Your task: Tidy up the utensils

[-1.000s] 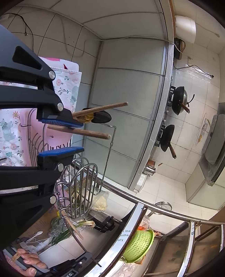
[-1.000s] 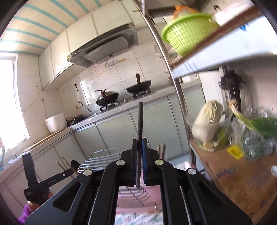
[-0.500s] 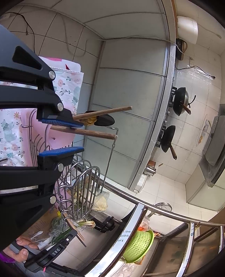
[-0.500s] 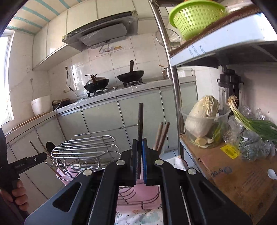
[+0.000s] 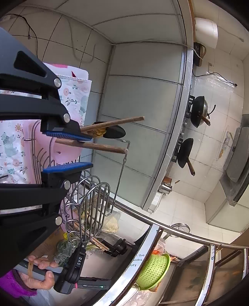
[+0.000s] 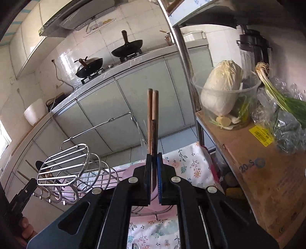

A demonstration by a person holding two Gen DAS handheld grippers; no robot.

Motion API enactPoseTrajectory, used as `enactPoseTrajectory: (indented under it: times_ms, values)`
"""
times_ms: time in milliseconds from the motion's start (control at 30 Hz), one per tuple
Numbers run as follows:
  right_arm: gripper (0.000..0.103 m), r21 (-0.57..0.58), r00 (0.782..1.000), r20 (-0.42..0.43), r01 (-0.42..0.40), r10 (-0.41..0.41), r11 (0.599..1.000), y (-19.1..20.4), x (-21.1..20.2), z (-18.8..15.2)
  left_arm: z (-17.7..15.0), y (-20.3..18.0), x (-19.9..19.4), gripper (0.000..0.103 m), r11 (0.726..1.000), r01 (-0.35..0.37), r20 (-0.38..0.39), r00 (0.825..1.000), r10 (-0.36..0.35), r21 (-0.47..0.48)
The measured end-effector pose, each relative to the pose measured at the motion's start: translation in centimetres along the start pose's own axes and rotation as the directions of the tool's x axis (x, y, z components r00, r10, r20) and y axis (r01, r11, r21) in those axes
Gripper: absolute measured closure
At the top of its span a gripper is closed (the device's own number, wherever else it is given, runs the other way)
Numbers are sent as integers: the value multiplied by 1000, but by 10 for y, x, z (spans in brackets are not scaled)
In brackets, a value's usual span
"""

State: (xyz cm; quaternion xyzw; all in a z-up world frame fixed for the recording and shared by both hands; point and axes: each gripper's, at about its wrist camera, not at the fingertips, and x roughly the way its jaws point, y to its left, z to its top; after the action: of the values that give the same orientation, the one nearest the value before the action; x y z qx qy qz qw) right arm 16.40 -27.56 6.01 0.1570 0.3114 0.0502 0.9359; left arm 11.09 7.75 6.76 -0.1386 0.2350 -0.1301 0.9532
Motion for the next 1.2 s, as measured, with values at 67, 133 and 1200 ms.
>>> enactPoseTrajectory:
  times_ms: [67, 133, 1200]
  values:
    - [98, -48, 1000, -29, -13, 12, 999, 6, 8, 12, 0, 0, 2, 82, 1000, -6, -3, 1000, 6, -1]
    - [98, -86, 996, -80, -40, 33, 995, 13, 17, 22, -1, 0, 3, 82, 1000, -10, -6, 1000, 10, -1]
    - [73, -230, 986, -164, -56, 18, 971, 24, 1, -14, -6, -6, -7, 70, 997, -62, -21, 998, 64, 50]
